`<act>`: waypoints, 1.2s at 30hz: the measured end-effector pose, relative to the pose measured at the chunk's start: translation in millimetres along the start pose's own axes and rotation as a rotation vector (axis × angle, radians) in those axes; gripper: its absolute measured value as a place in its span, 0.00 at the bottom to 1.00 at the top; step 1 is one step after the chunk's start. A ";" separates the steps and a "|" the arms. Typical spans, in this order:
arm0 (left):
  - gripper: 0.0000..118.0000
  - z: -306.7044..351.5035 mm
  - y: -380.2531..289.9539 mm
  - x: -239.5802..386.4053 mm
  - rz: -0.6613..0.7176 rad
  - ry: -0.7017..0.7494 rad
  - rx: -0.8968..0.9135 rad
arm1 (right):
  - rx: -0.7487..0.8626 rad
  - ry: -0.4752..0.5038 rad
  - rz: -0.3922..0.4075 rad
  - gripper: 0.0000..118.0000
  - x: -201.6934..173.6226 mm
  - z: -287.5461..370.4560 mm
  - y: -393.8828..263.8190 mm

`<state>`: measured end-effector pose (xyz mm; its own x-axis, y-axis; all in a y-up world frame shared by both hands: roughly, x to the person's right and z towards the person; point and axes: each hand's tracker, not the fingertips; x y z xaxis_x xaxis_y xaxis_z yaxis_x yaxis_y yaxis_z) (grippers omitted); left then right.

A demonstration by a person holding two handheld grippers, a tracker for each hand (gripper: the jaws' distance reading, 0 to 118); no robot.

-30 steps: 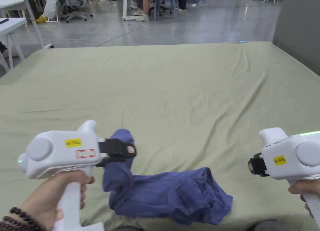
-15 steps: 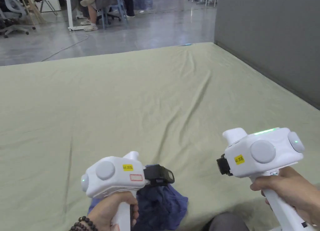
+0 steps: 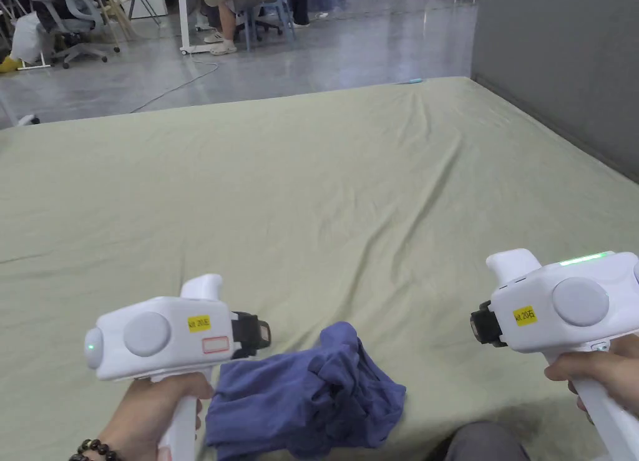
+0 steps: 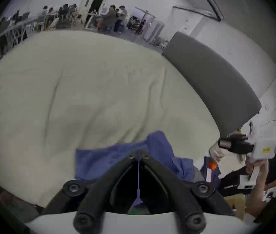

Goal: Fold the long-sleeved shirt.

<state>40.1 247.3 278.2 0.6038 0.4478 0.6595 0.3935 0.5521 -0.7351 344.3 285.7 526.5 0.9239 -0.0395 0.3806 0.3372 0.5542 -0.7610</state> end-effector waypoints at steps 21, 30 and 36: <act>0.00 -85.1 -10.7 83.5 -0.041 -0.194 -0.153 | 0.011 0.172 -0.034 0.00 -9.8 5.1 -6.5; 0.00 11.3 1.2 -11.4 0.023 -0.058 -0.022 | -0.149 0.402 0.024 0.00 -97.9 -78.8 30.1; 0.00 17.7 -26.2 -57.3 0.130 -0.049 -0.039 | -0.281 0.453 -0.032 0.00 -99.8 -132.2 10.1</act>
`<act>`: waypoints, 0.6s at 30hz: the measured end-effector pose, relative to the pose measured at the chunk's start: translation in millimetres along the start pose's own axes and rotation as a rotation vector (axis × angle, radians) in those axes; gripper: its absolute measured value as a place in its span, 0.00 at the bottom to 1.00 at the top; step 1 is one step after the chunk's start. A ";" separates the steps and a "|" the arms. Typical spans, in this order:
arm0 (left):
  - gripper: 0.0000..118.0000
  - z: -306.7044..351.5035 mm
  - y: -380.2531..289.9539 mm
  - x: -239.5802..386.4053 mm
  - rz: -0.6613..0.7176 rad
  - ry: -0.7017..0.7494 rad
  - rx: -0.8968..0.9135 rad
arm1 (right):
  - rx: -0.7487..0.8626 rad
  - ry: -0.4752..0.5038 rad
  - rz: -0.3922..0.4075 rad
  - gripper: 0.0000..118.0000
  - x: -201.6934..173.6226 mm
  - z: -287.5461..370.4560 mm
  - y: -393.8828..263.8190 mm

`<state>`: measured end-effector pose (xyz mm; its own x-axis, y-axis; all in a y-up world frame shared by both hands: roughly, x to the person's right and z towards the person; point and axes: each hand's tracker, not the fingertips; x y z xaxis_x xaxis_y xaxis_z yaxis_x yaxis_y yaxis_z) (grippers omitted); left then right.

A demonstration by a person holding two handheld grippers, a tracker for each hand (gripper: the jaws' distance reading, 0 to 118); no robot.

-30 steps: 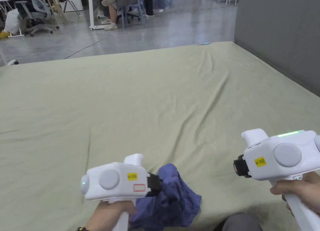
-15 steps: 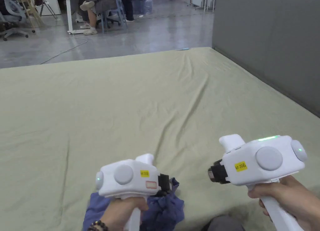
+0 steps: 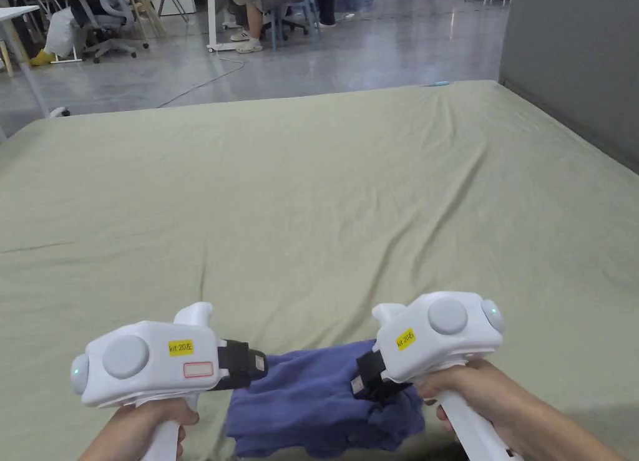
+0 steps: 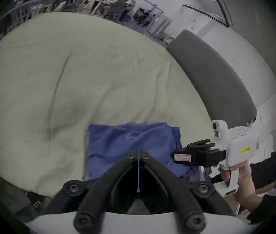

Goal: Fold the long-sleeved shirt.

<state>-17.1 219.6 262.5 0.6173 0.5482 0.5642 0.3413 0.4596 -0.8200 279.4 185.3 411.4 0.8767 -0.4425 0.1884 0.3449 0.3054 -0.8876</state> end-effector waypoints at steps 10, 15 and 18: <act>0.88 -29.7 -7.2 -54.1 0.202 -0.013 -0.003 | 0.018 -0.069 -0.101 0.00 44.6 1.4 -4.7; 0.88 -59.4 -10.1 -57.4 0.285 -0.103 -0.095 | 0.007 -0.028 -0.148 0.00 51.9 -3.1 -6.0; 0.88 -70.7 -11.2 -48.0 0.235 -0.096 -0.057 | 0.010 -0.026 -0.149 0.00 51.9 -3.6 -7.4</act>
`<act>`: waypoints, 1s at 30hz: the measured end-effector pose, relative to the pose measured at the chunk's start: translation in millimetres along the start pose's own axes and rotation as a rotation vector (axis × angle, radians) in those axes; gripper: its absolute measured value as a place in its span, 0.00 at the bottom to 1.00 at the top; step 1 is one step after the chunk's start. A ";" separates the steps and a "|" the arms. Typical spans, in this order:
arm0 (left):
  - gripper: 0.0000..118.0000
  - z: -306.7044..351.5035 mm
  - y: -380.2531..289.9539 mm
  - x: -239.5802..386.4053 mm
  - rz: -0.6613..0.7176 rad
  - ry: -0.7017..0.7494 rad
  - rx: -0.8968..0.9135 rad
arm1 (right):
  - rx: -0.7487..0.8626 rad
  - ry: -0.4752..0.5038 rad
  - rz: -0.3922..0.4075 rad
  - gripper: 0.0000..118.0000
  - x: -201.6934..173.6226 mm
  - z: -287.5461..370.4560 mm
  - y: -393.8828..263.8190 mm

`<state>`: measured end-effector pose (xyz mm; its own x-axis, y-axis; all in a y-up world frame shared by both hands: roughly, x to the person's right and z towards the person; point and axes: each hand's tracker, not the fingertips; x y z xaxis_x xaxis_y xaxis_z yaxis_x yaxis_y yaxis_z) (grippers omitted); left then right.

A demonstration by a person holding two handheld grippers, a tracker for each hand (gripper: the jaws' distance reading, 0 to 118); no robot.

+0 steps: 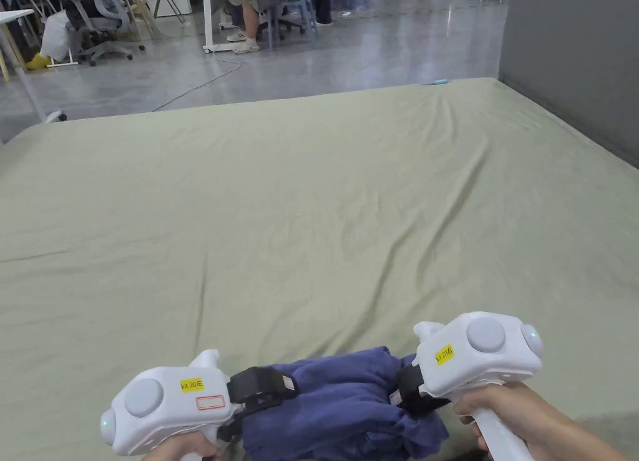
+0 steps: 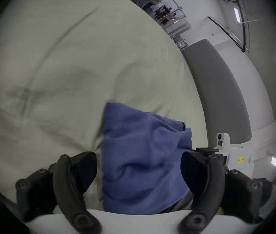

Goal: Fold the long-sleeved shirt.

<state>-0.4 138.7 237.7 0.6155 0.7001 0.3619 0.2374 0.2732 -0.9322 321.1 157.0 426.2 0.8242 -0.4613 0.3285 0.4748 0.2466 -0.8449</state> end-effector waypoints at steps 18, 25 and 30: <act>0.06 88.6 35.6 3.7 -0.260 0.052 0.136 | 0.153 -0.112 0.227 0.00 -151.4 9.7 37.6; 0.06 206.1 80.6 -101.6 -0.205 0.195 0.270 | 0.234 -0.170 0.495 0.00 -300.3 -63.7 62.1; 0.06 303.6 107.5 -194.4 -0.135 0.350 0.347 | 0.205 -0.049 0.585 0.00 -392.5 -131.7 73.8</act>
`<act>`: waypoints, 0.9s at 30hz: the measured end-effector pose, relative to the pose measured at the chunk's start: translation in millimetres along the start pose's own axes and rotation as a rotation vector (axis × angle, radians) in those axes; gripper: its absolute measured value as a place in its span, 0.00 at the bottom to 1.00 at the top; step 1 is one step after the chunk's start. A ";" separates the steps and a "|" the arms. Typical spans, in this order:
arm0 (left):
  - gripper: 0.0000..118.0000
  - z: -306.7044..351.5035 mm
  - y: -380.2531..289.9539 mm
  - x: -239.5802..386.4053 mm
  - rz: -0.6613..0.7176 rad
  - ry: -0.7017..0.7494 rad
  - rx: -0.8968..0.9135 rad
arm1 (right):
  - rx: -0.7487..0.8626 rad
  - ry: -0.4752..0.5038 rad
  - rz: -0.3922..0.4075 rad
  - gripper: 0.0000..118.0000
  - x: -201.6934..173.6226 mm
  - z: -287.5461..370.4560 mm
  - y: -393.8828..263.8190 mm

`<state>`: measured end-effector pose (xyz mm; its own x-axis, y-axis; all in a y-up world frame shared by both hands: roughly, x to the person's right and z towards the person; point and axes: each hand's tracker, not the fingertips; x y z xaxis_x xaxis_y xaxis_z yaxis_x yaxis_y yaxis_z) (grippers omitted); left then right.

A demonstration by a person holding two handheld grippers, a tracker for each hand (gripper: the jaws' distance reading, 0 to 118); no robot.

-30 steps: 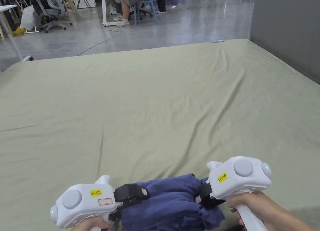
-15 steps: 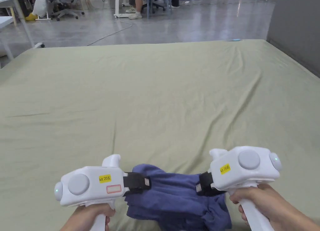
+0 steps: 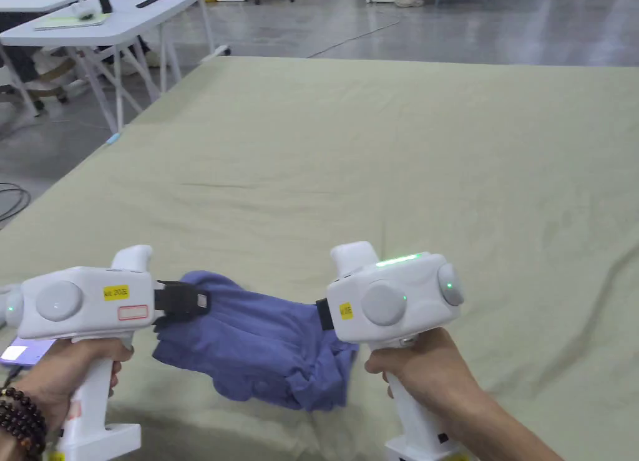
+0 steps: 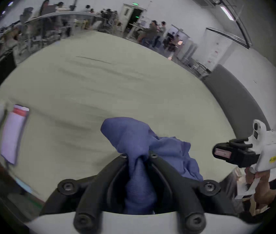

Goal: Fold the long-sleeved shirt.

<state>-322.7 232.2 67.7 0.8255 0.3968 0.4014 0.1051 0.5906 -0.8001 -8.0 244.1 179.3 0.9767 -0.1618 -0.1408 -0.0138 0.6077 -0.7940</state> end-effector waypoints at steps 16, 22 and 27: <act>0.28 40.1 7.6 -17.6 -0.073 0.197 0.110 | 0.112 0.061 0.103 0.00 -62.6 -31.1 38.2; 0.00 52.4 20.1 116.3 -0.216 0.121 0.417 | 0.322 -0.049 0.051 0.00 8.4 78.7 42.7; 0.00 47.5 19.9 248.9 -0.292 0.043 0.627 | 0.532 -0.260 -0.007 0.00 75.9 192.1 26.5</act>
<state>-141.5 376.1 172.9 0.8346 0.1394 0.5329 -0.0036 0.9688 -0.2478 106.8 397.2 261.2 0.9977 -0.0122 0.0666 0.0367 0.9244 -0.3796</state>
